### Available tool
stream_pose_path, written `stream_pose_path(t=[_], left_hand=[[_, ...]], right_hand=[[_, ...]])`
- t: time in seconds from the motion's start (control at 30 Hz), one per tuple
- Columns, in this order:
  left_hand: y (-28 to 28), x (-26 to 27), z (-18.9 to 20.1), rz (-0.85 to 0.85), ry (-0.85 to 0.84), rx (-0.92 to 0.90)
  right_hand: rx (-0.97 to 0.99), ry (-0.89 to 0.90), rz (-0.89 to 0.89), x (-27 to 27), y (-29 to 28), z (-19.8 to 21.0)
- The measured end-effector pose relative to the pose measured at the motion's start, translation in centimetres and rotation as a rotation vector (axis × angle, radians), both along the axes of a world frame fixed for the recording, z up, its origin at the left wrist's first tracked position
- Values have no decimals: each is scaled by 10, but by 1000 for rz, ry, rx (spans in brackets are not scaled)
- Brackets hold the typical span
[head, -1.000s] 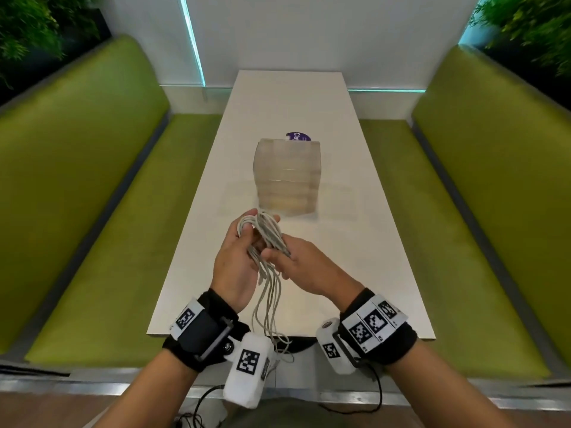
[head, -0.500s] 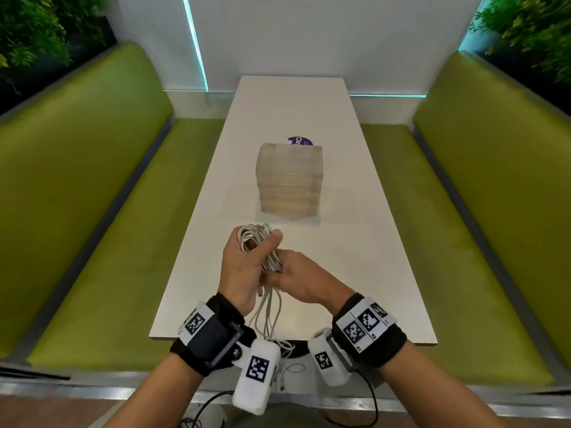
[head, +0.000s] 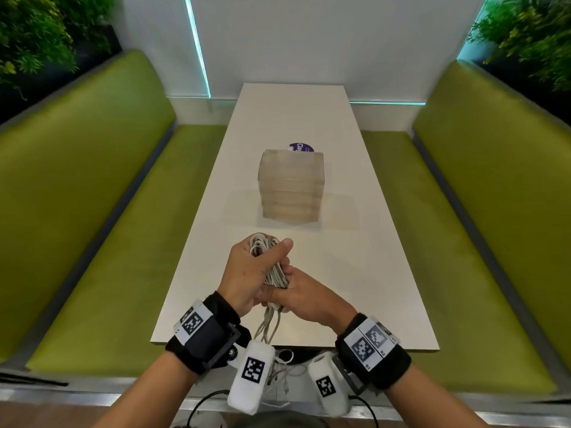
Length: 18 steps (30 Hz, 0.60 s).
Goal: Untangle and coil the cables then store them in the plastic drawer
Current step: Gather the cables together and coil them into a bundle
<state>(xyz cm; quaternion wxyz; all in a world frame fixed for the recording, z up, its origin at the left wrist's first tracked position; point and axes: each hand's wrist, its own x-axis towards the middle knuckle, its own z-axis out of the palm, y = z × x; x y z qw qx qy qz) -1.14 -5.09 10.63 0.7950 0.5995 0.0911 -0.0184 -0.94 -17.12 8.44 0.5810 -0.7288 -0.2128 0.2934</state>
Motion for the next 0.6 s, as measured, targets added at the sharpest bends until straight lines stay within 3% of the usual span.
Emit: stream_pose_path(t=[0.43,0.6], left_hand=[[2,3,-1,-12,-22,20],[7,3,-3,-94,-109,35]], right_hand=[[64,-39,-60,-6,6,-2],[96,-44,-102,-4,5,-3]])
